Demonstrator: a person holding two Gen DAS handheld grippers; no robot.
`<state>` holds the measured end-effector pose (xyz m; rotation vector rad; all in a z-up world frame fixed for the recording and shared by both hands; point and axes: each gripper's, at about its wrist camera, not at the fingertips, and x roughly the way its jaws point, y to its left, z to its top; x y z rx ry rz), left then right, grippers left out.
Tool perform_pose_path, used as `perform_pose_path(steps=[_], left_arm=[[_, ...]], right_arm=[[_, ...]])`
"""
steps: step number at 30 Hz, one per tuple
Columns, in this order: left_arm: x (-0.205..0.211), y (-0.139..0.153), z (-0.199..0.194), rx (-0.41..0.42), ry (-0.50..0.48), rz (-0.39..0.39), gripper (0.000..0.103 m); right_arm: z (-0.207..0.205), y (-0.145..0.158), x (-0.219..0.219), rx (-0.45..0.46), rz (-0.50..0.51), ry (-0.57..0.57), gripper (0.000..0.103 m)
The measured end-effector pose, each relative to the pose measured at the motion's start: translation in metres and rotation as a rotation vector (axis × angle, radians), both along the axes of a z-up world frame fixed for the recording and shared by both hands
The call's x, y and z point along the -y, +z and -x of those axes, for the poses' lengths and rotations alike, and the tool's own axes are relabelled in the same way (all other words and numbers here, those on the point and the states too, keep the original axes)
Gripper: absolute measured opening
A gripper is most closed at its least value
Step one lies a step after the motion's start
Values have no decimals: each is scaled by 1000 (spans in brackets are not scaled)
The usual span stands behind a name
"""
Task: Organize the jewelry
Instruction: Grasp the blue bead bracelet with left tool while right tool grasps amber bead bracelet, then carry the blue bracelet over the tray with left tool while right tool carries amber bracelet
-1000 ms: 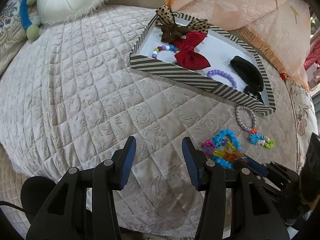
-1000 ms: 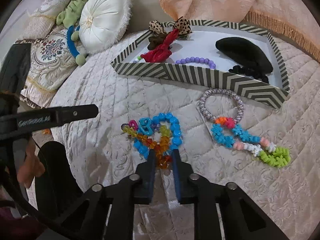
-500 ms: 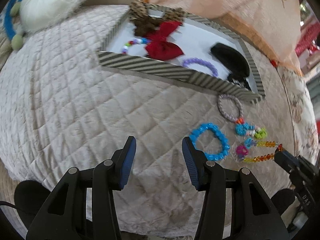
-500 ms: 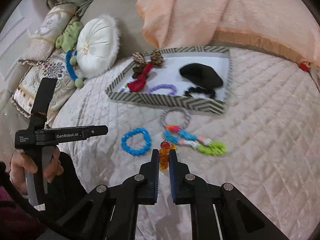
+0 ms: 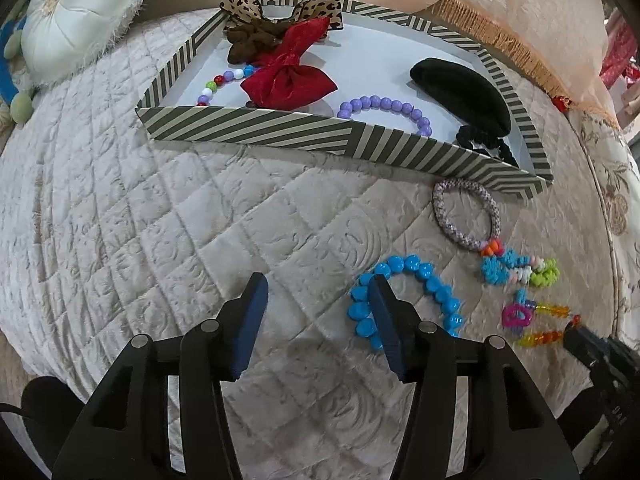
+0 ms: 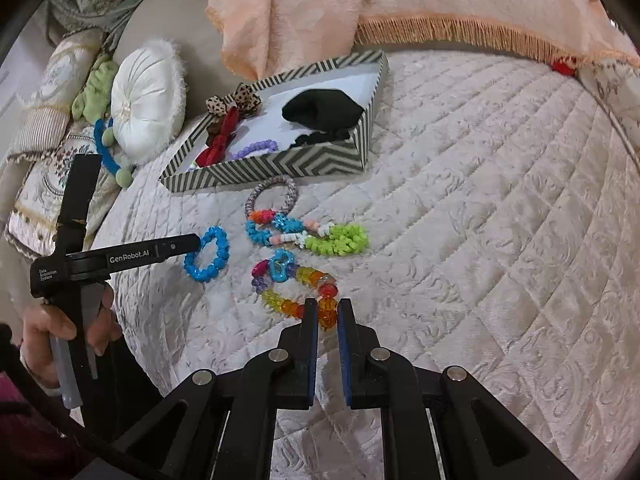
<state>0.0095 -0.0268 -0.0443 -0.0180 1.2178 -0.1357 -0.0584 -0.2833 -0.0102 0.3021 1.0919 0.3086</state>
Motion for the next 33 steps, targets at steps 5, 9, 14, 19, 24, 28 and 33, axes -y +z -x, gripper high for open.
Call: perform_pose_path(steps=[5,9,14,19,24,28,33], left_arm=[[1,-1,0,-2,-18,-10,52],[0,-3,-3,-5,-6,-3,53],[8,-6,-8,21,-23,-23,51],[-3,-2,-10,25,-25,37,9],[-17,12,-7,29,-10,91,7],[-19,36,-1,74,-39,101,7],[-22,57,5,114,-40,112,7]], right_arm=[[-1,-10,4,-15,-20,-34,11],[-8,-9,6,-8,-2,-58,20],[-15,-14,0,22,36,-42,20],[-10,-1,-2,69,45,-23,12],[-3,29,-4,124,12,2,10],[-1,54,-12,172,22,34,10],[-7,49,-16,132,79,33,11]])
